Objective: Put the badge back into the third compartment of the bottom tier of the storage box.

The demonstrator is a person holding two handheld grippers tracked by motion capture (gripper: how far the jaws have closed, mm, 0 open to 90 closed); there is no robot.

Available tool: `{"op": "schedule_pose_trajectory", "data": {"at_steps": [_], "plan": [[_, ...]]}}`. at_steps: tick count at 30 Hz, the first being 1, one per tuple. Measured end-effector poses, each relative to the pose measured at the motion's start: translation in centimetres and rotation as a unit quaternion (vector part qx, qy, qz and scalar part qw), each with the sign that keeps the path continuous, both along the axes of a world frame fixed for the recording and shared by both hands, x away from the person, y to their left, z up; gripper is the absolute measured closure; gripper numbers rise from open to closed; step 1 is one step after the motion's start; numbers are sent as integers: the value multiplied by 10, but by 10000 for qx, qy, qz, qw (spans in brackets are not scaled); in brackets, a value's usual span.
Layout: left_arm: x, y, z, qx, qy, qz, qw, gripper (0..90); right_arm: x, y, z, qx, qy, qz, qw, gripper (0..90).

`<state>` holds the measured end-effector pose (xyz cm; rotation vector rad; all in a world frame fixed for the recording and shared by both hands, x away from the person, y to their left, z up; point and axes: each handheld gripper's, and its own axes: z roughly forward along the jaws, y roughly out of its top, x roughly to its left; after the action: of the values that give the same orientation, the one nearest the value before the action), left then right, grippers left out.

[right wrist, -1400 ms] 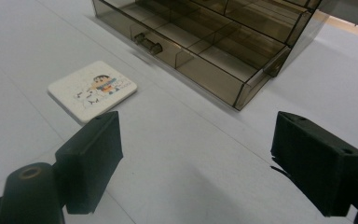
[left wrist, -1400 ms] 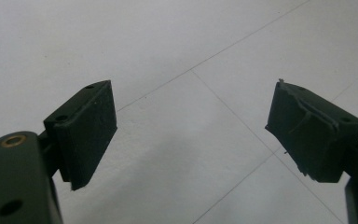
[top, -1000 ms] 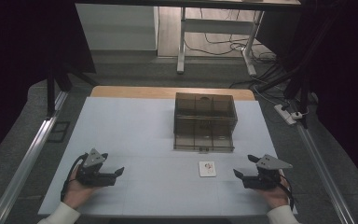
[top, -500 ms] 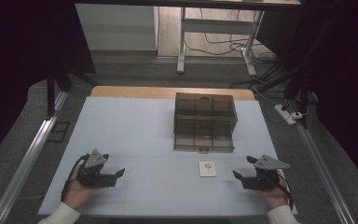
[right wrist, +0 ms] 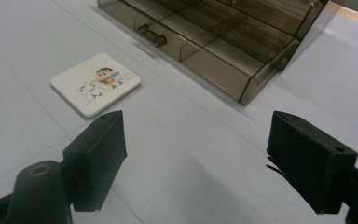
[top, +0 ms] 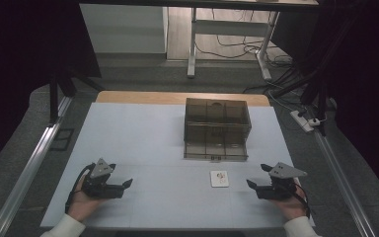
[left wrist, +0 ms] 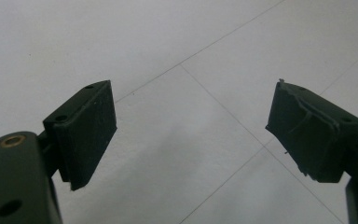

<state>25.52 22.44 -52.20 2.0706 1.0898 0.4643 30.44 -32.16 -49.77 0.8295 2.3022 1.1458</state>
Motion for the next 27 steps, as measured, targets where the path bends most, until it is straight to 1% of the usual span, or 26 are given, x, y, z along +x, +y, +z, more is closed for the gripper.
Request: {"op": "schedule_pose_trajectory", "data": {"at_steps": [1,3,7,10,11,14,17,23,27], "plan": [[0,0,0,2,1,-4,10000,152,0,2,4,48,28,40,10000,208],[0,0,0,-3,-2,-16,10000,152,1,6,12,31,23,119,9999,218],[0,1,0,-27,-8,-24,10000,152,5,16,21,-139,72,306,9994,219],[0,1,0,-41,-19,-6,10000,152,9,24,27,-158,77,418,9990,218],[0,1,0,-41,-22,-5,10000,152,10,27,29,-203,87,472,9986,217],[0,2,0,-36,-20,-3,10000,152,14,36,34,-276,143,638,9975,214],[0,1,0,-31,-5,-2,10000,152,16,43,37,-317,210,738,9965,214],[1,0,-1,-11,10,-18,10000,152,21,56,44,-441,278,1012,9935,214],[0,1,0,-29,2,1,10000,153,24,64,45,-489,377,1169,9912,214]]}}
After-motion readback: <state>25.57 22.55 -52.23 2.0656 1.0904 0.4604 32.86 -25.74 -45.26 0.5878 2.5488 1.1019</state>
